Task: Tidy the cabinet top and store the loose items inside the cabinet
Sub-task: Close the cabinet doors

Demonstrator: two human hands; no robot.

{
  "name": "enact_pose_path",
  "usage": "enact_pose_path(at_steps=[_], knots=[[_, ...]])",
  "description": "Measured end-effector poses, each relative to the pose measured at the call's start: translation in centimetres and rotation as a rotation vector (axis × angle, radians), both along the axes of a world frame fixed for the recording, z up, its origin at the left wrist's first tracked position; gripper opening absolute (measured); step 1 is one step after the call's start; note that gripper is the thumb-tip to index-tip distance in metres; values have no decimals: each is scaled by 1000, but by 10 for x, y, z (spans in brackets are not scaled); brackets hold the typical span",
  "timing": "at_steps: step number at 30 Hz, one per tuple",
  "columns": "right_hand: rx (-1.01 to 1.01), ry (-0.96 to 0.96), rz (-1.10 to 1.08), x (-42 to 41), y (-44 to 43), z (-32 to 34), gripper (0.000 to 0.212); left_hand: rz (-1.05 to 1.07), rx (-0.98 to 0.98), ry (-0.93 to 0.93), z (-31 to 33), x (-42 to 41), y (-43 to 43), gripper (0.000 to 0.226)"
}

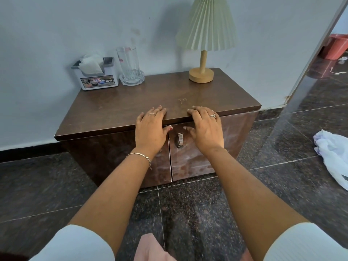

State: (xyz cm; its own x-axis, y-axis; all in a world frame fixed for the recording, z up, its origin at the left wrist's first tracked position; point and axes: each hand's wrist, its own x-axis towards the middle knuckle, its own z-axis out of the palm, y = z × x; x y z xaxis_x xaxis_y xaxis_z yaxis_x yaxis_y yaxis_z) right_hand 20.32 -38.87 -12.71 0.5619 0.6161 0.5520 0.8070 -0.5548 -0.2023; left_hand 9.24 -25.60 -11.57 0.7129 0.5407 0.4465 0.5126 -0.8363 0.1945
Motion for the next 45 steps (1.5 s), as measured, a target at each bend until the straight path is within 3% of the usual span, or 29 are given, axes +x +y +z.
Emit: enact_pose_path(at_steps=[10,26,33,37,45], knots=[[7,2,-60,0,6,4,34,17,48,-18,-2,1,-3,55],[-96,32,-85,-6,8,13,41,0,40,18,2,0,-4,55],[-167,131,-72,-26,10,32,46,-110,-181,192,33,-7,-1,65],[-123,168,17,-37,21,48,43,-68,-374,35,50,-20,7,43],[-150,360,217,-35,96,72,46,99,-664,-97,60,-30,59,50]])
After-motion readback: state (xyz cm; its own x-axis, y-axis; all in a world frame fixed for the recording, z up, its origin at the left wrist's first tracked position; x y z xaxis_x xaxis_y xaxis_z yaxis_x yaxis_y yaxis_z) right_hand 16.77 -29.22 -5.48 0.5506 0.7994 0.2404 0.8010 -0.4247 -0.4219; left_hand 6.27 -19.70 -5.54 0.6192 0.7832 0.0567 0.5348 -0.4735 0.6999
